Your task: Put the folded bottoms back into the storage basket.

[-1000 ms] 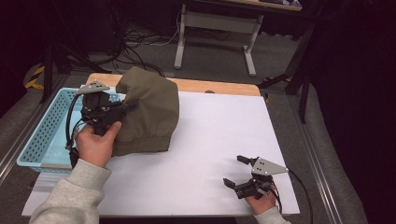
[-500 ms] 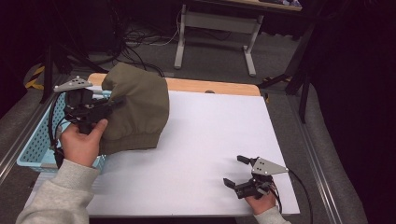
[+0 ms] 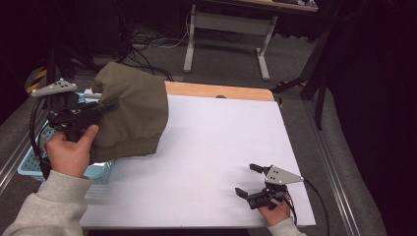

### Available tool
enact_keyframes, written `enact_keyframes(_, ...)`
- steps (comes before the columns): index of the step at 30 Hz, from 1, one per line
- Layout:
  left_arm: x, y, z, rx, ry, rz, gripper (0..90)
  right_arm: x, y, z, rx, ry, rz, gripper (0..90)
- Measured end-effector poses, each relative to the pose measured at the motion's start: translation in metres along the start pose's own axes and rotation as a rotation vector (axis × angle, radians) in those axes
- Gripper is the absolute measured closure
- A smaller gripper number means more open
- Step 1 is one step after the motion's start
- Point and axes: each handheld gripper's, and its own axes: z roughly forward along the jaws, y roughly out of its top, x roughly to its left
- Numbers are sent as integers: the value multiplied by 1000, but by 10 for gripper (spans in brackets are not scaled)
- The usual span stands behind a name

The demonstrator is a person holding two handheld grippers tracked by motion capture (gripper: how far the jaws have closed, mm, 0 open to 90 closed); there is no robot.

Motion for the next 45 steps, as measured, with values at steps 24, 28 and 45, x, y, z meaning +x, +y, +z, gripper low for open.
enact_keyframes(24, 26, -2, -43, 17, 3, -3, 818, 0, 0, 1, 3, -1, 0, 5)
enact_keyframes(28, 34, -4, -46, 63, 0, 1, 818, 0, 0, 1, 4, 0, 0, 5)
enact_keyframes(45, 67, -4, -57, 143, 24, -34, 816, 0, 0, 1, 7, -4, 0, 5)
